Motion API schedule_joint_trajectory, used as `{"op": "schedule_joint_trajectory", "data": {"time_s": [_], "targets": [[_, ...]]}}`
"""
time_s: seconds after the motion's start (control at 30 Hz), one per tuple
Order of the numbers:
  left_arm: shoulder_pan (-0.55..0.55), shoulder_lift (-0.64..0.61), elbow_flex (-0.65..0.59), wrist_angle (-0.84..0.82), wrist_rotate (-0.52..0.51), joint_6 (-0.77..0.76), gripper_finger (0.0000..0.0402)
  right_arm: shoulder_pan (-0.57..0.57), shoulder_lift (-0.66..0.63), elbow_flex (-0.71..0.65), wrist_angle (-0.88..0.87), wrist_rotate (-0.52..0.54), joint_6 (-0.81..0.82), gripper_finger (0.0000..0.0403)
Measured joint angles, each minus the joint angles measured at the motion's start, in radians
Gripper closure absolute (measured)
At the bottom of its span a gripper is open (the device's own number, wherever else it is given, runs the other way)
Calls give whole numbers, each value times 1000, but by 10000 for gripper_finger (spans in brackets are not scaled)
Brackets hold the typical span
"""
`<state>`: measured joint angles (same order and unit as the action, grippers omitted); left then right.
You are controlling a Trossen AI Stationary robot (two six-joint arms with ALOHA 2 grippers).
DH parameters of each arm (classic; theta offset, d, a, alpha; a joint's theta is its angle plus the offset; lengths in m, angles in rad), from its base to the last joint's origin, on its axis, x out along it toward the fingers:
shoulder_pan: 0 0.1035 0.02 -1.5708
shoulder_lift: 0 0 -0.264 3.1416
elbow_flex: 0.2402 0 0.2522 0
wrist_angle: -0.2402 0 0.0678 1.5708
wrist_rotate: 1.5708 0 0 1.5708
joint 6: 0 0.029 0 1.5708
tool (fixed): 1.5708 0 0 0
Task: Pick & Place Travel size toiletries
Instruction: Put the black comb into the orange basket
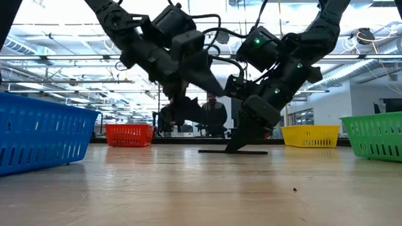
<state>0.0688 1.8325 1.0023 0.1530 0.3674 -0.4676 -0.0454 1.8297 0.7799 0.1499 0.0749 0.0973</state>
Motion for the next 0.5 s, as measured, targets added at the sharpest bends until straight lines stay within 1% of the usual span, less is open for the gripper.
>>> {"op": "schedule_joint_trajectory", "data": {"time_s": [0.07, 0.13, 0.2, 0.27, 0.33, 0.43, 0.5], "targets": [[4, -2, 0, -26, -51, 12, 53, 0, 0, 0, 3, 1, -10, 290], [9, 2, 0, -65, -66, 12, 53, -1, 1, 0, 6, 2, -22, 312], [14, 15, 0, -70, -72, 17, 53, -1, 2, 0, -3, 4, -32, 333], [18, 16, 0, -113, -101, 24, 53, -1, 4, 0, 1, 3, -32, 350], [21, 16, 0, -150, -173, 47, 53, -1, 3, -1, 3, 3, -33, 366], [36, 16, 0, -219, -317, 76, 53, -2, 2, -1, 4, 0, -36, 391], [49, 16, 0, -230, -391, 98, 53, -2, 3, -1, 10, -33, -38, 400]]}}
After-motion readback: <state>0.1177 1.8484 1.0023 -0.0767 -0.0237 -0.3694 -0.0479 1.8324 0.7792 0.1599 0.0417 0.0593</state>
